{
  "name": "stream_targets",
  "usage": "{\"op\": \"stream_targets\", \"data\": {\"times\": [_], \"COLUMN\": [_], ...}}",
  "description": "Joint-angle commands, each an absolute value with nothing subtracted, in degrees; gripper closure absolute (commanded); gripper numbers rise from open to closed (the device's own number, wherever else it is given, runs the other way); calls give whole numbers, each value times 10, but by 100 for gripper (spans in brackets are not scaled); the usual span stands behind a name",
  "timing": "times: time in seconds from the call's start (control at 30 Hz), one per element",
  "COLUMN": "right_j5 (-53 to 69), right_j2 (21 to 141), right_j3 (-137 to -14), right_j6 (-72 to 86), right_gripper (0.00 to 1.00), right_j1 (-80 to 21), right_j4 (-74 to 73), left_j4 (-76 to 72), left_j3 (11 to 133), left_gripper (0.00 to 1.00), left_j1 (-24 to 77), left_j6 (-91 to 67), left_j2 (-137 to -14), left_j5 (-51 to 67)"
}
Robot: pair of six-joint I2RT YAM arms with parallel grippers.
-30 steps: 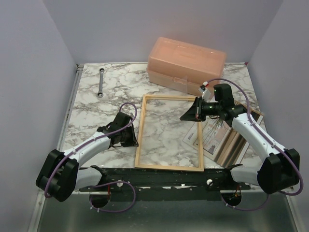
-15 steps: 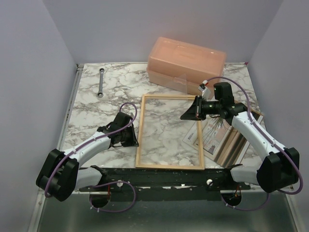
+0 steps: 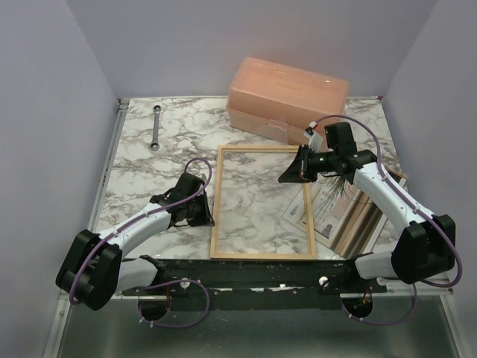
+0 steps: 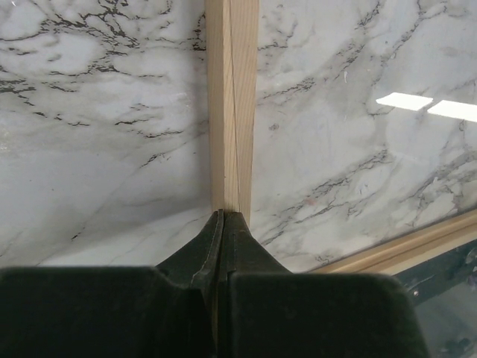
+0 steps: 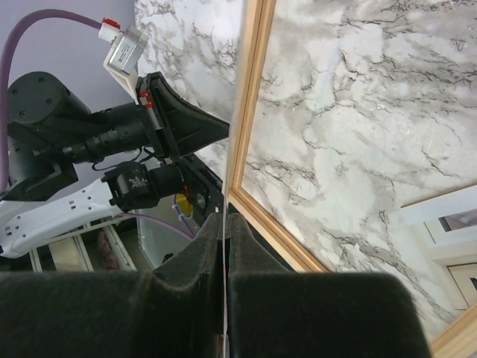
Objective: Put the photo into the frame
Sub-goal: Place the photo frame item in the photo frame.
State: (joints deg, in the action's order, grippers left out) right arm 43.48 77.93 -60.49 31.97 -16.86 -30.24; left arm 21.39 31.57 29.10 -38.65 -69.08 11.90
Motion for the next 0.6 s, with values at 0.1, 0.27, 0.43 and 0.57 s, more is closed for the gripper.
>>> {"op": "stream_targets", "data": {"times": [0.1,0.27,0.43,0.57], "right_j5": [420,407,407,420], "right_j2": [770,763,768,776], "right_j3": [-642,-655,-660,-655], "right_j6": [308,311,306,300], "right_gripper": [100,100,100,100], "right_j1": [-173,-173,-173,-173], "right_j4": [-338,-340,-341,-338], "left_j4": [243,243,243,243], "left_j3": [294,294,295,295], "left_gripper": [99,99,100,100], "left_j1": [292,292,292,292], "left_j6": [-375,-375,-375,-375], "left_j2": [-717,-718,-720,-720], "left_j5": [97,98,98,98]}}
